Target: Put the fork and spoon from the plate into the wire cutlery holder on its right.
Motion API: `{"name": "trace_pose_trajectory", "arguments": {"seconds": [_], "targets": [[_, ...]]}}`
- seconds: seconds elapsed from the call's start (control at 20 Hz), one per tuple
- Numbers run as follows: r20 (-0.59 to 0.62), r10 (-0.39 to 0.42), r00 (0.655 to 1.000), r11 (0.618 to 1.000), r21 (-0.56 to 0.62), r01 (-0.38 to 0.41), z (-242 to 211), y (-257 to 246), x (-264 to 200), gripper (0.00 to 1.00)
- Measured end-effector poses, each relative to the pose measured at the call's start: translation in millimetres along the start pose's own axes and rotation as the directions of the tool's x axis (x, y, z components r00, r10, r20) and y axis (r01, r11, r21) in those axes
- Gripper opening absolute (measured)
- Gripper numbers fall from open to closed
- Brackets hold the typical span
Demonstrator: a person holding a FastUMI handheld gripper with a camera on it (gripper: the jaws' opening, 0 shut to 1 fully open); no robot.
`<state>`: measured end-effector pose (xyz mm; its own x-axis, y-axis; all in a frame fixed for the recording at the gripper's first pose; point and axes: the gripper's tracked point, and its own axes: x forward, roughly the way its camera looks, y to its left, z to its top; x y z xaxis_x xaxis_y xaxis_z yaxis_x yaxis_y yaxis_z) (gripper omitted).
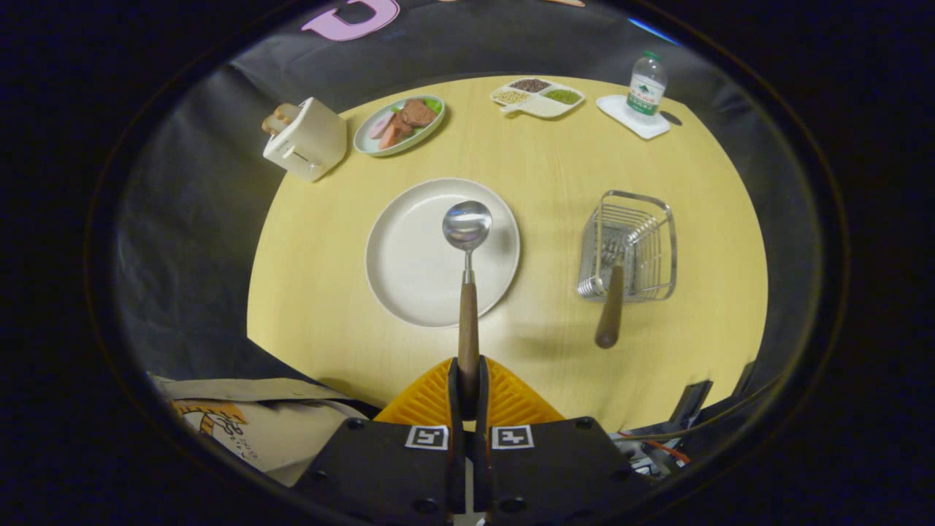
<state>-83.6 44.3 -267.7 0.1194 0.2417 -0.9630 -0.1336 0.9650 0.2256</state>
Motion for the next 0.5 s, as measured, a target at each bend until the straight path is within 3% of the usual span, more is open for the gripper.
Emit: {"name": "trace_pose_trajectory", "arguments": {"seconds": [0.5], "targets": [[0.037,-0.036,0.999,0.997,0.072,0.034,3,-38,-34,0.08]]}}
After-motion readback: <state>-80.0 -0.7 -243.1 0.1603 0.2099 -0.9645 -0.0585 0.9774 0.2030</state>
